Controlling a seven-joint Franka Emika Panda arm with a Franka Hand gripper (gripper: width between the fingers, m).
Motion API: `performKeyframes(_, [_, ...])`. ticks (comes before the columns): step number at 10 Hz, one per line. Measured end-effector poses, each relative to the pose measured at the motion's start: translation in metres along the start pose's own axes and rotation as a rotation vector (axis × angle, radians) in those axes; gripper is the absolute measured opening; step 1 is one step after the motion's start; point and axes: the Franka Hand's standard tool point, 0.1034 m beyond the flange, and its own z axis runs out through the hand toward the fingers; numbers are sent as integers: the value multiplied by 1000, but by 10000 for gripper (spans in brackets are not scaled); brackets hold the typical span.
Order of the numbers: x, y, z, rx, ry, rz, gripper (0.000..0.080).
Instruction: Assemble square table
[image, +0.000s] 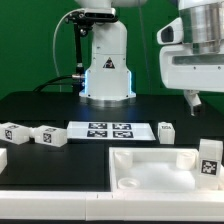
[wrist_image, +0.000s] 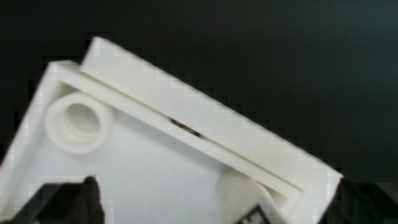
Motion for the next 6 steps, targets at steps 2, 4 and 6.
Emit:
performKeyframes(2, [2,-1,0,1,2,-140,648])
performKeyframes(4, [3,0,1,0,2,-268,648])
performKeyframes(6, [1,8,6,-2,12,-379,648])
